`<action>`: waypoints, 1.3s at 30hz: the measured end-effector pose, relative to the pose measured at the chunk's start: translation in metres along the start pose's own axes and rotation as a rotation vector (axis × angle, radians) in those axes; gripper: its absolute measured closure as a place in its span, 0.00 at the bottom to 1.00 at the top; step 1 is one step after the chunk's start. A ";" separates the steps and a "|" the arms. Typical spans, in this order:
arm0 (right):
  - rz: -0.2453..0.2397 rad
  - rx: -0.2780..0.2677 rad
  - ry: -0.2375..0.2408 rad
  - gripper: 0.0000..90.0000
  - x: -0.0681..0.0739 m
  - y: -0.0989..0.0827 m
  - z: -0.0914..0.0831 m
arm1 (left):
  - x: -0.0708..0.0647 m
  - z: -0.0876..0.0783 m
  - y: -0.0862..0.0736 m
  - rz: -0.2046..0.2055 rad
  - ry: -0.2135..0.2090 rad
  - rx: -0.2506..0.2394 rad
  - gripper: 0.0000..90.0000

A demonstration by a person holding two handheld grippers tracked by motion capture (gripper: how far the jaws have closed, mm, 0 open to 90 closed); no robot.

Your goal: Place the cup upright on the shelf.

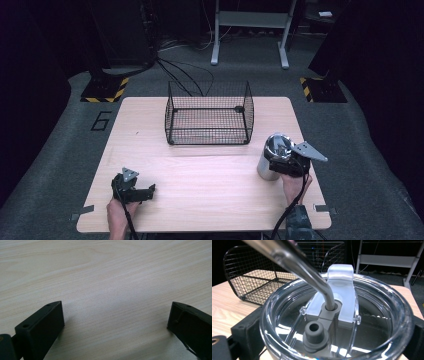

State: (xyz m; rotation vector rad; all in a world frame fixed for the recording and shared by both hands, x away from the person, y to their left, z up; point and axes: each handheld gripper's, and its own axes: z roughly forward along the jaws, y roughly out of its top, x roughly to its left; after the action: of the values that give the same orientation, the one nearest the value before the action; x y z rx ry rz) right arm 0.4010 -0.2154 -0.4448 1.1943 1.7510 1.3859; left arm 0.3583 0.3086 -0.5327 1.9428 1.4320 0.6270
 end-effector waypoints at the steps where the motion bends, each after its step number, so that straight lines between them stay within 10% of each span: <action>1: -0.003 -0.004 -0.001 0.03 0.000 0.001 -0.001 | 0.000 0.000 0.000 -0.001 0.001 -0.001 0.00; 39: -0.066 0.021 0.123 0.03 0.035 0.036 0.017 | 0.000 0.000 0.000 0.002 -0.003 0.005 0.00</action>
State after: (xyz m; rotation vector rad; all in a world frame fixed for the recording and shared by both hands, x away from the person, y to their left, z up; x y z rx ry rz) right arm 0.4119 -0.1749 -0.4124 1.0722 1.8764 1.4319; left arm 0.3581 0.3088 -0.5324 1.9478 1.4315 0.6222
